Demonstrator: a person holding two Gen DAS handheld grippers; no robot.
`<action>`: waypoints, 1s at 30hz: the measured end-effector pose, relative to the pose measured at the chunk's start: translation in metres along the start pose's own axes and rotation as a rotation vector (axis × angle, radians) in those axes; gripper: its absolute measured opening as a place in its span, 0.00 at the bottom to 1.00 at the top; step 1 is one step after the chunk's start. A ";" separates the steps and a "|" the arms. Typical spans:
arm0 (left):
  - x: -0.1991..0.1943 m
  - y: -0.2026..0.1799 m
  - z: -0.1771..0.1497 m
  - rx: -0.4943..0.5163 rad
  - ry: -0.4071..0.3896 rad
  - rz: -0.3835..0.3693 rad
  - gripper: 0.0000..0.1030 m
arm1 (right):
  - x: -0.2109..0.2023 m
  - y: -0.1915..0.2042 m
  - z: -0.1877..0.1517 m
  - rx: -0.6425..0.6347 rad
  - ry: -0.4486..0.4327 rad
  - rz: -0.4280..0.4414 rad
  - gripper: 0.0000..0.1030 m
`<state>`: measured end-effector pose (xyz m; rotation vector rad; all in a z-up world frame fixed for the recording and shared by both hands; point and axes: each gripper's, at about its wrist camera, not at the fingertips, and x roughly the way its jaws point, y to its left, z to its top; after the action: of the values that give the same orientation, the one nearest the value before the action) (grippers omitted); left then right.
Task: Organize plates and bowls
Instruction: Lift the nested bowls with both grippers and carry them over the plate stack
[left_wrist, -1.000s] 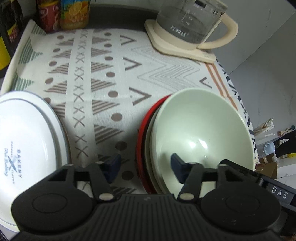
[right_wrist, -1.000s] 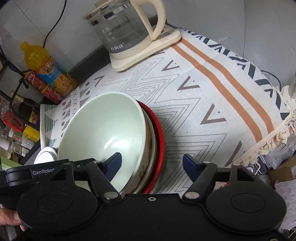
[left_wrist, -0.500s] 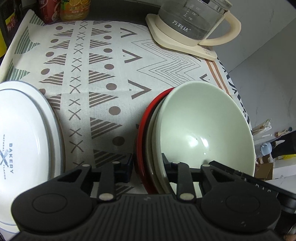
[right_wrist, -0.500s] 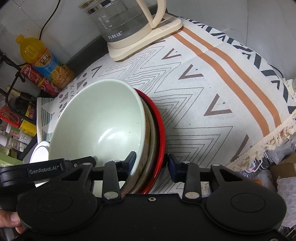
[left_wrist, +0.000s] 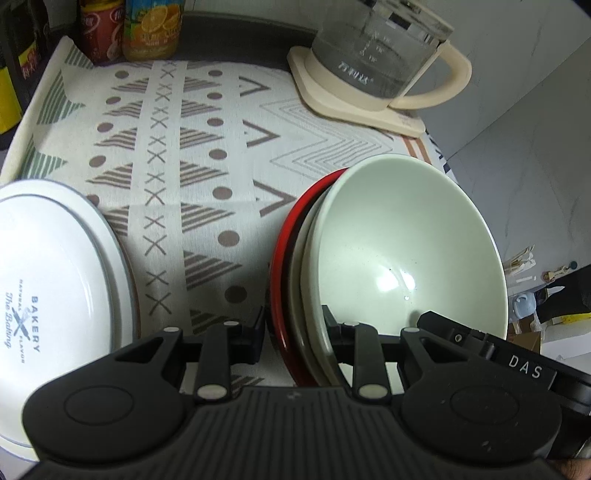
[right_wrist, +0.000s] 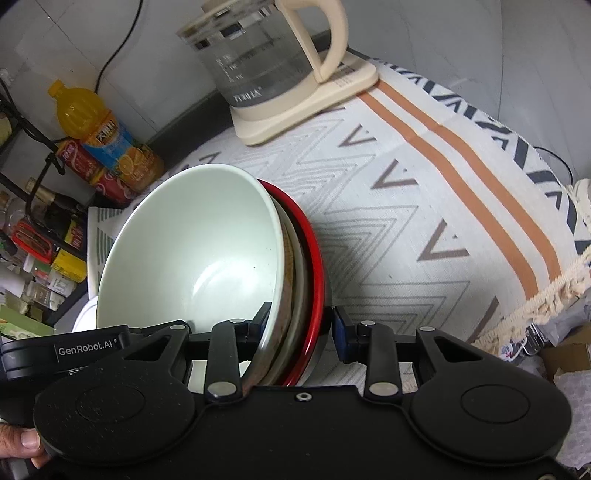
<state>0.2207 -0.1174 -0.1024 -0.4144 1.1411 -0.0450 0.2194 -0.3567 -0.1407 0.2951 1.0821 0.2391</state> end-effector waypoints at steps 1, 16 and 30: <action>-0.002 0.000 0.001 0.001 -0.007 0.001 0.27 | -0.001 0.002 0.001 -0.004 -0.004 0.004 0.31; -0.042 0.011 0.011 -0.027 -0.113 0.024 0.27 | -0.012 0.036 0.016 -0.073 -0.057 0.077 0.32; -0.074 0.046 0.001 -0.108 -0.191 0.077 0.27 | -0.005 0.083 0.014 -0.171 -0.046 0.156 0.32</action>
<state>0.1822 -0.0569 -0.0529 -0.4603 0.9729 0.1213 0.2251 -0.2827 -0.1013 0.2307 0.9868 0.4598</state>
